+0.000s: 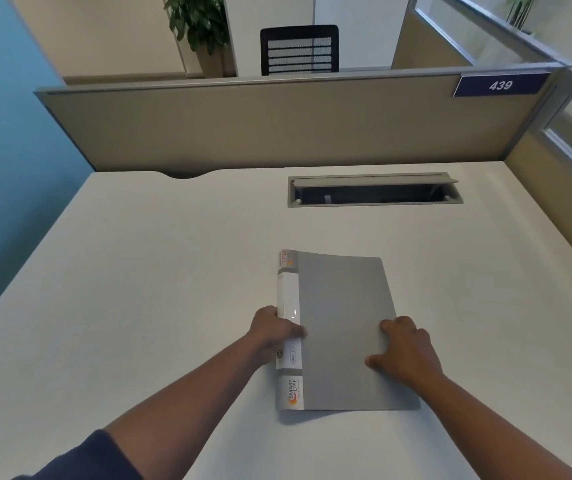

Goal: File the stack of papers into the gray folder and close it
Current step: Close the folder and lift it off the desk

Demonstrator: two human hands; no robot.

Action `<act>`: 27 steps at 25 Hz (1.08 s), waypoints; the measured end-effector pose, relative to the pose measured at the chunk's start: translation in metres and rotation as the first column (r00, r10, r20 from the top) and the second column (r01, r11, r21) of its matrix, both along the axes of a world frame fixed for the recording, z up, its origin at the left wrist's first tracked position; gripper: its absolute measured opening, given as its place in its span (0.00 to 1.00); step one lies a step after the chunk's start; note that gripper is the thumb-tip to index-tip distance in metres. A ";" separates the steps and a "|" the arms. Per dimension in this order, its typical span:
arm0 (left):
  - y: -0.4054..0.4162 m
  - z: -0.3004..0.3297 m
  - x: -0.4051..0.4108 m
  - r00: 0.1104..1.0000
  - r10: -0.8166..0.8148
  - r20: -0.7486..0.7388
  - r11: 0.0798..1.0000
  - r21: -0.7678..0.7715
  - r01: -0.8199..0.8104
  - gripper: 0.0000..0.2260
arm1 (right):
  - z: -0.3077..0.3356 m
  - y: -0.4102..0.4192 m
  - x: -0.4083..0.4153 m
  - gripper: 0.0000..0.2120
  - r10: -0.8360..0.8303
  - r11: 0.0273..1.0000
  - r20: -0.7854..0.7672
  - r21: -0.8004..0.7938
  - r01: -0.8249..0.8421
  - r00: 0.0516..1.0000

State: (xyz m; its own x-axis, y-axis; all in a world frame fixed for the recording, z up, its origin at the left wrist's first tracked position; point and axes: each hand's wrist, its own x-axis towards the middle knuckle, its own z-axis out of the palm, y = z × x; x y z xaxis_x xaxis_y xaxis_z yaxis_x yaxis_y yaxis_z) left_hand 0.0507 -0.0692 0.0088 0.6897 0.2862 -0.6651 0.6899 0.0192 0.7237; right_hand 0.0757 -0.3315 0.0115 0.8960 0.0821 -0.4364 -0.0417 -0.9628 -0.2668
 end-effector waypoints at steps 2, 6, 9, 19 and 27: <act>0.004 -0.001 -0.002 0.999 0.001 0.047 0.994 -0.114 0.005 0.21 | -0.001 -0.003 0.003 0.36 0.001 1.000 -0.004 0.027 0.000 1.000; 0.010 0.003 -0.001 0.986 0.025 0.166 0.977 -0.213 0.011 0.20 | -0.002 -0.005 0.011 0.50 -0.185 0.915 0.041 0.371 0.157 0.982; 0.023 0.023 0.007 0.953 0.027 0.300 0.967 -0.251 0.052 0.20 | 0.013 -0.002 0.020 0.46 -0.391 0.595 -0.095 0.733 0.330 0.915; 0.113 0.125 0.072 0.822 0.118 0.557 0.957 -0.284 0.055 0.21 | 0.082 0.058 0.082 0.15 -0.155 0.227 -0.316 0.910 0.345 0.936; 0.187 0.110 0.116 0.880 0.031 0.474 0.969 -0.232 0.091 0.29 | 0.095 0.137 0.145 0.13 -0.231 0.254 -0.207 0.930 0.265 0.951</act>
